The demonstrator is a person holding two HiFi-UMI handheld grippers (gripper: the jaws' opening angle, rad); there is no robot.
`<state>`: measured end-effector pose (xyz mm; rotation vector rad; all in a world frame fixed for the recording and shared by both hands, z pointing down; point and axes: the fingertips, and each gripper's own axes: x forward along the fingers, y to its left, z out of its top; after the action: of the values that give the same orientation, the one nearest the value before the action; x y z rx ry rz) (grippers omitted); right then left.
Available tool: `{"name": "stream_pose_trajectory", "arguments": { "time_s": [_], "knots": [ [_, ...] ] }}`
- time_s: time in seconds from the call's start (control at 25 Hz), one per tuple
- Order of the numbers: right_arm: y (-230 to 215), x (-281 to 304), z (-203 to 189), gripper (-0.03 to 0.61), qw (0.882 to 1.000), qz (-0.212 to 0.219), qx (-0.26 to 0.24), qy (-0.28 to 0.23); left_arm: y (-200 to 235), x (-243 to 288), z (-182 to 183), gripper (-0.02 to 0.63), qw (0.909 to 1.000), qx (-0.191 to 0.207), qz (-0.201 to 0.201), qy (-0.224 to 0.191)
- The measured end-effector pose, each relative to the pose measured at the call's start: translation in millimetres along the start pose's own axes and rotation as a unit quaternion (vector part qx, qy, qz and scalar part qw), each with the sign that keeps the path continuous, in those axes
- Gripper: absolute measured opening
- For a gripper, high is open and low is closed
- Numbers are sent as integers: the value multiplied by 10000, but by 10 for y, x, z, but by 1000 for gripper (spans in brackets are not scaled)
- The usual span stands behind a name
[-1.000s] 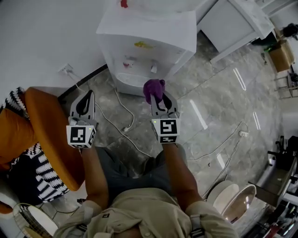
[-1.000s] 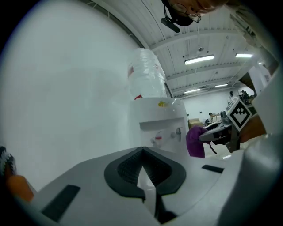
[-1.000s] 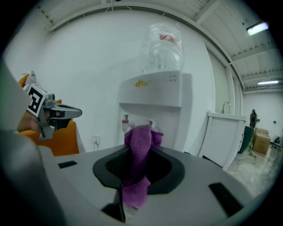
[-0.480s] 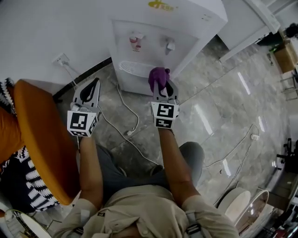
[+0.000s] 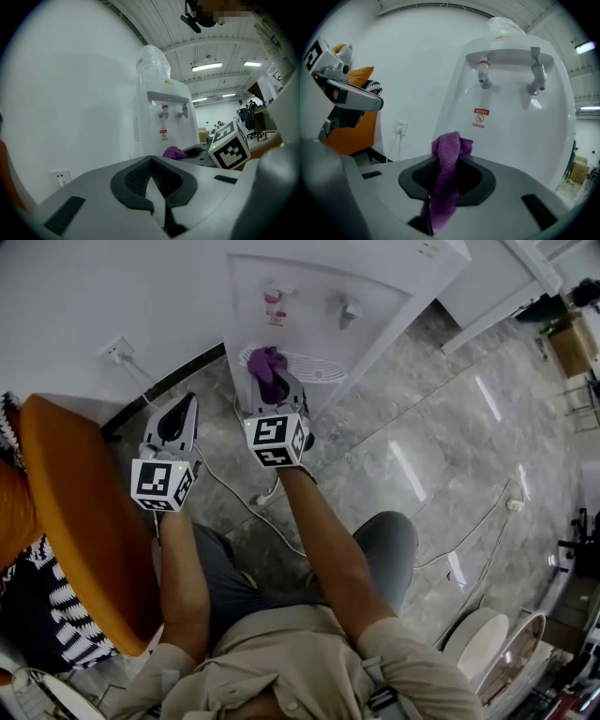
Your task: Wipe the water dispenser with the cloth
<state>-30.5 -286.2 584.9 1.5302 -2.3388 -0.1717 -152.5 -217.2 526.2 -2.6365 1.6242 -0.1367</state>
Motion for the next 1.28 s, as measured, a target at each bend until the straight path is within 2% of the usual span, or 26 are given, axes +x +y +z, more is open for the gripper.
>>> {"name": "stream_pose_trajectory", "arguments": {
  "time_s": [0.08,0.2,0.32,0.44,0.56,0.92,1.28],
  "knots": [
    [-45,-26,-38,95,10000,-20,-92,-33,24,10,-23,15,10000,-45,29,-20],
    [-283,-173,-182,95,9996,-284,-82,-4,57,16,-52,15,9999,-92,59,-18],
    [-690,-386,-371,95,9965,-824,76,136,42,34,-55,15,9999,-94,34,-17],
    [-1176,-639,-590,94,9867,-1547,320,377,13,56,-65,15,10000,-94,-15,-6],
    [-1382,-745,-712,94,9809,-1837,372,525,-7,69,-53,15,10000,-70,-50,-23],
    [-1027,-601,-553,88,9848,-1684,322,262,-22,32,-68,15,10000,2,-74,42],
    [-54,-161,-185,89,9978,-605,-203,-202,35,-57,-90,15,9999,102,-2,114]
  ]
}}
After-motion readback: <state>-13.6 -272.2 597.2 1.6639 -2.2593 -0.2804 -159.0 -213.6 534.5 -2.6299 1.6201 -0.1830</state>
